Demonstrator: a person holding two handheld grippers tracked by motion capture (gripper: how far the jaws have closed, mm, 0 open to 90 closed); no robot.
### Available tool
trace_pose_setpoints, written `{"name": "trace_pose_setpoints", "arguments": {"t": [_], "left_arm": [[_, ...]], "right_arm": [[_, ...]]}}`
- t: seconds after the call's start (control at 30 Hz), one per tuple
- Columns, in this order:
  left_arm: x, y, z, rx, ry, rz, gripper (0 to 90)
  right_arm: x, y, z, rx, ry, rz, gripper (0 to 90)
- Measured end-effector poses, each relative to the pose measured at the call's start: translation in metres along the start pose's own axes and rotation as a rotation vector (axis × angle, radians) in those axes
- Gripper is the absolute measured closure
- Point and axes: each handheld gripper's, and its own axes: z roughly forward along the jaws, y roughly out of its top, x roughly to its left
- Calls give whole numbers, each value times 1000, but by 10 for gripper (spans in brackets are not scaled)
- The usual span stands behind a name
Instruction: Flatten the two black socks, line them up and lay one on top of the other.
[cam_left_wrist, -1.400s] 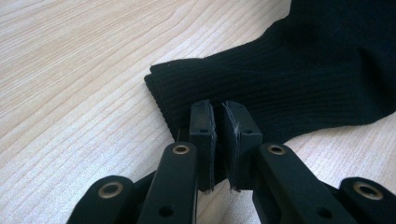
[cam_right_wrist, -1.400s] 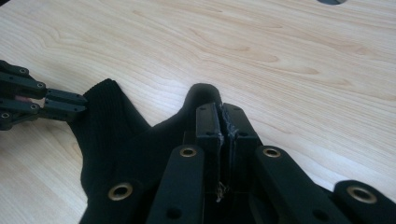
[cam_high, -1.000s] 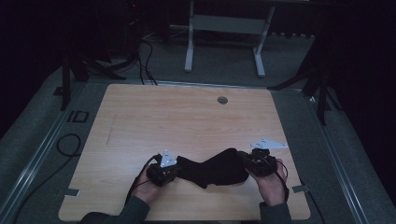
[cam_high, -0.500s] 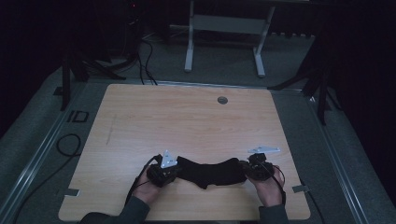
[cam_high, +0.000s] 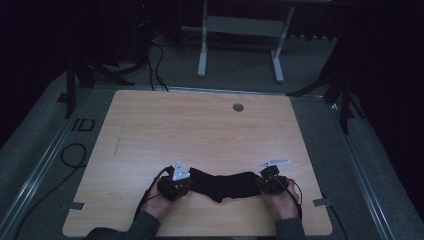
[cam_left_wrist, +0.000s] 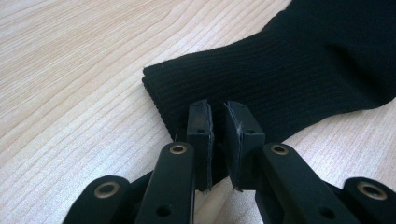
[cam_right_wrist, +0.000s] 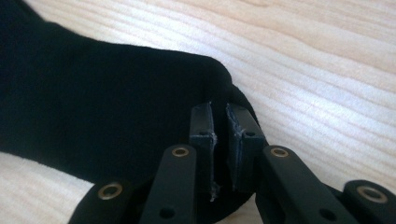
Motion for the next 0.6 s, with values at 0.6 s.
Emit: {"name": "trace_pose_setpoints", "arguments": {"t": [0.6], "left_arm": [[5, 0, 0, -6, 21, -13, 806]], "right_arm": [[-17, 6, 11, -118, 28, 62, 700]]}}
